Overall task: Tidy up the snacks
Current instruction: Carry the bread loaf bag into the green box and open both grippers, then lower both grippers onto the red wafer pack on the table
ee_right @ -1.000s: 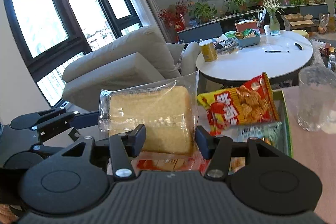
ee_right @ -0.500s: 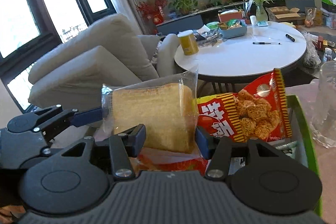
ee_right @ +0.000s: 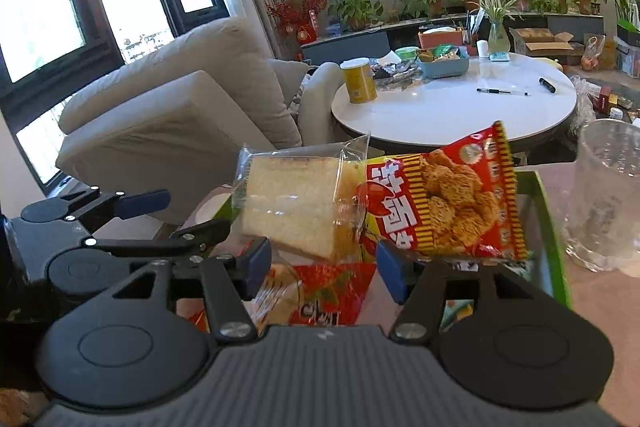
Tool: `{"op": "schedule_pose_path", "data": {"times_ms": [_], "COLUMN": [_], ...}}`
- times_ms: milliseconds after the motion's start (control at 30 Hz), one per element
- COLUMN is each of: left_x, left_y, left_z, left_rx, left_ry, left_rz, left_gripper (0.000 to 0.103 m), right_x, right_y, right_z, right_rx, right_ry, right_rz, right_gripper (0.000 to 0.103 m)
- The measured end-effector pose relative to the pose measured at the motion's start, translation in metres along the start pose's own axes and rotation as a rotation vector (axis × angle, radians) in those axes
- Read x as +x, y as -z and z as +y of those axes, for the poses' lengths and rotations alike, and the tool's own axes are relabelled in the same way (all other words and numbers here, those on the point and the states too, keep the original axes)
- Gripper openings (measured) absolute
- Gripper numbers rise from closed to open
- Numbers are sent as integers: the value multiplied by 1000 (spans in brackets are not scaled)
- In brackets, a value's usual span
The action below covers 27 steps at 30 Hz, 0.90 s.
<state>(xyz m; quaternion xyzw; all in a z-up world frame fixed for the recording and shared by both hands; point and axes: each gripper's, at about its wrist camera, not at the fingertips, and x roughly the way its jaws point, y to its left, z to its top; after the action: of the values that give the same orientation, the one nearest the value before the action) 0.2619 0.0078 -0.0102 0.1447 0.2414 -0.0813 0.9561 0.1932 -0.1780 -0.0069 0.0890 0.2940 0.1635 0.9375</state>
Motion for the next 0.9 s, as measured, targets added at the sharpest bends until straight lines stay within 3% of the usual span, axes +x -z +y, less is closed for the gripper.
{"op": "schedule_pose_path", "data": {"times_ms": [267,667,900], "left_x": [-56,-124,-159], "left_y": [20,73,105], "left_z": [0,-31,-44], "left_rx": [-43,-54,-60], "left_ry": [14,101,121], "left_rz": [-18,73,110], "left_gripper": [76,77,77], "right_x": [-49,-76,-103], "right_y": [23,75,99], "right_z": [-5,7,15], "right_rx": [-50,-61,-86], "right_ry": [-54,-87,-122], "right_rz": [26,145,154], "right_gripper": [49,50,50]}}
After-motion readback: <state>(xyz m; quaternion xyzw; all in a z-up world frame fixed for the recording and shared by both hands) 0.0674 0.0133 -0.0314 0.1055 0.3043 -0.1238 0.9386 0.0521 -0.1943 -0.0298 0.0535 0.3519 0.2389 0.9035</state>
